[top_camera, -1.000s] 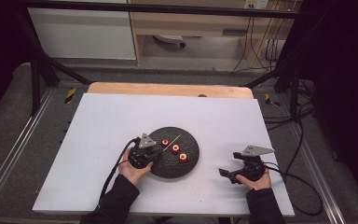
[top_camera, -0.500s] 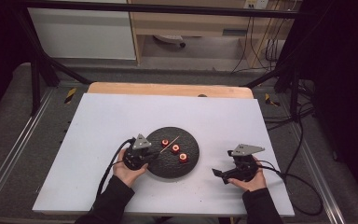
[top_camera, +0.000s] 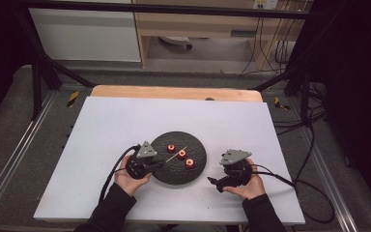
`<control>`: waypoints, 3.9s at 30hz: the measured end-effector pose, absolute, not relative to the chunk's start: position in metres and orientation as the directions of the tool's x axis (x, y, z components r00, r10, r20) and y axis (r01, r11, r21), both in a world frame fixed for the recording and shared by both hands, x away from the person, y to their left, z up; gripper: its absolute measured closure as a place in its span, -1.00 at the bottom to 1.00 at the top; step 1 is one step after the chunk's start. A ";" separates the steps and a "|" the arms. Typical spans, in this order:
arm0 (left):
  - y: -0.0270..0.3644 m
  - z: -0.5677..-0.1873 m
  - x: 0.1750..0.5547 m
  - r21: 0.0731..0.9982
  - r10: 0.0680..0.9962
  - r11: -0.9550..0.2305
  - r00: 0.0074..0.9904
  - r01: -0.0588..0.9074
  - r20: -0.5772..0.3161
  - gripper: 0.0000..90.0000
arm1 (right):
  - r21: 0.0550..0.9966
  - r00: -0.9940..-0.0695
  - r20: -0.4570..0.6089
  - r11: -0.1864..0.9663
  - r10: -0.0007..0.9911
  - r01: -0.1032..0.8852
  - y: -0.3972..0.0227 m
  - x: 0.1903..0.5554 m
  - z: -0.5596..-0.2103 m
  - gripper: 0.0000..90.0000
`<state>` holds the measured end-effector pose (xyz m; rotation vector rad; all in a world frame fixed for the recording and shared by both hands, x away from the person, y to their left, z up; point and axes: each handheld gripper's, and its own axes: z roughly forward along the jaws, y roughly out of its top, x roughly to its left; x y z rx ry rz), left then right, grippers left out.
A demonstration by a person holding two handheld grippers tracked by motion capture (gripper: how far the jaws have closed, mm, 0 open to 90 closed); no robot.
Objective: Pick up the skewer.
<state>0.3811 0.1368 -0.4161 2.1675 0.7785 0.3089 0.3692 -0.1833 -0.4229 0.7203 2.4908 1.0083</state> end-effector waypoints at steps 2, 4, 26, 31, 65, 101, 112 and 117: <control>0.134 -0.414 0.380 0.753 0.614 -0.506 0.789 0.421 -0.028 0.95 | 0.708 -0.817 -0.162 0.642 0.554 0.296 -0.178 0.369 -0.423 -0.86; 0.132 -0.412 0.379 0.751 0.602 -0.515 0.798 0.412 -0.025 0.95 | 0.697 -0.826 -0.187 0.664 0.533 0.270 -0.174 0.369 -0.423 -0.84; 0.097 -0.401 0.375 0.713 0.507 -0.608 0.862 0.348 0.012 0.95 | 0.589 -0.861 -0.398 0.808 0.316 0.025 -0.149 0.365 -0.412 -0.43; 0.089 -0.401 0.376 0.703 0.491 -0.624 0.871 0.340 0.014 0.96 | 0.546 -0.861 -0.444 0.837 0.249 -0.039 -0.147 0.363 -0.411 -0.30; 0.046 -0.403 0.368 0.664 0.387 -0.695 0.922 0.276 0.022 0.96 | 0.270 -0.765 -0.632 0.891 -0.123 -0.366 -0.142 0.359 -0.420 0.68; 0.052 -0.401 0.376 0.602 0.388 -0.725 0.921 0.333 -0.042 0.64 | 0.127 -0.694 -0.672 0.883 -0.258 -0.451 -0.142 0.356 -0.418 0.97; 0.050 -0.396 0.377 0.507 0.369 -0.794 0.929 0.336 -0.036 0.82 | -0.011 -0.612 -0.694 0.856 -0.379 -0.517 -0.122 0.354 -0.409 0.97; 0.049 -0.398 0.377 0.483 0.370 -0.809 0.928 0.336 -0.026 0.93 | -0.039 -0.595 -0.697 0.850 -0.400 -0.526 -0.119 0.351 -0.408 0.97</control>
